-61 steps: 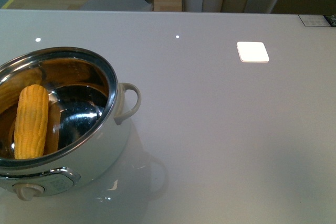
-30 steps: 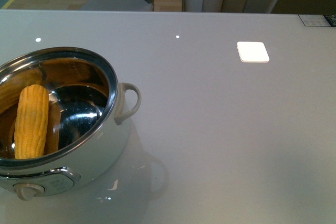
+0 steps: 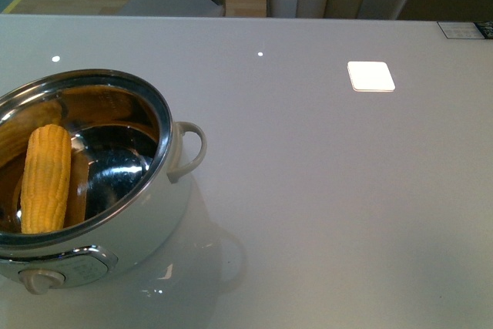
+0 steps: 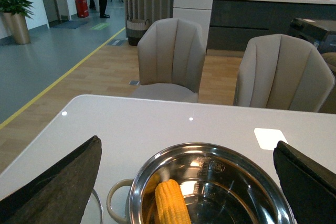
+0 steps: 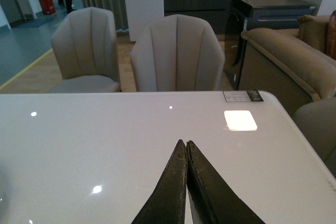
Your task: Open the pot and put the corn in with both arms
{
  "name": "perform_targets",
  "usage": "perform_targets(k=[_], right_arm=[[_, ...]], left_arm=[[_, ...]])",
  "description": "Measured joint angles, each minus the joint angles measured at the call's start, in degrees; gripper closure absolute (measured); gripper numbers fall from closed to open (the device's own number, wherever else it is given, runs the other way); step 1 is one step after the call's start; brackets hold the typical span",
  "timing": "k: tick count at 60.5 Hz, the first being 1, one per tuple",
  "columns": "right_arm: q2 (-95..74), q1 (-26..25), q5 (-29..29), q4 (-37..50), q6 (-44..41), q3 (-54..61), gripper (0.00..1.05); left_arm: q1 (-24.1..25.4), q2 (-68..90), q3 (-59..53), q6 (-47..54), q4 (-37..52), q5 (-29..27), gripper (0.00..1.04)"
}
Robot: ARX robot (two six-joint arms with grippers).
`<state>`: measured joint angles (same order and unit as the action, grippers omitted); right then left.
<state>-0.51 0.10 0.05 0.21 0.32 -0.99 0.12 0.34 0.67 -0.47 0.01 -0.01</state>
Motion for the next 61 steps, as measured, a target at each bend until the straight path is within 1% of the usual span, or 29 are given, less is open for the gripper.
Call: perform_targets(k=[7, 9, 11, 14, 19, 26, 30, 34, 39, 43, 61], right_arm=[[0.1, 0.0, 0.0, -0.1, 0.0, 0.0, 1.03], [0.1, 0.0, 0.0, -0.1, 0.0, 0.0, 0.99], [0.1, 0.0, 0.0, -0.1, 0.0, 0.0, 0.92], [0.1, 0.0, 0.0, -0.1, 0.0, 0.0, 0.85], [0.1, 0.0, 0.0, -0.1, 0.0, 0.0, 0.67], [0.2, 0.0, 0.0, -0.1, 0.0, 0.0, 0.48], [0.2, 0.0, 0.0, -0.1, 0.0, 0.0, 0.34], [0.2, 0.0, 0.0, -0.1, 0.0, 0.0, 0.24], [0.2, 0.0, 0.0, -0.1, 0.0, 0.0, 0.07], [0.2, 0.0, 0.0, -0.1, 0.0, 0.0, 0.09], [0.2, 0.0, 0.0, -0.1, 0.0, 0.0, 0.09]], left_arm=[[0.0, 0.0, 0.0, 0.0, 0.0, 0.0, 0.07], [0.0, 0.0, 0.0, 0.0, 0.0, 0.0, 0.07], [0.0, 0.0, 0.0, 0.0, 0.0, 0.0, 0.07], [0.0, 0.0, 0.0, 0.0, 0.0, 0.0, 0.07], [0.0, 0.0, 0.0, 0.0, 0.0, 0.0, 0.07], [0.0, 0.0, 0.0, 0.0, 0.0, 0.0, 0.07], [0.0, 0.0, 0.0, 0.0, 0.0, 0.0, 0.07], [0.0, 0.0, 0.0, 0.0, 0.0, 0.0, 0.07], [0.0, 0.0, 0.0, 0.0, 0.0, 0.0, 0.07], [0.0, 0.0, 0.0, 0.0, 0.0, 0.0, 0.07], [0.0, 0.0, 0.0, 0.0, 0.0, 0.0, 0.07]])
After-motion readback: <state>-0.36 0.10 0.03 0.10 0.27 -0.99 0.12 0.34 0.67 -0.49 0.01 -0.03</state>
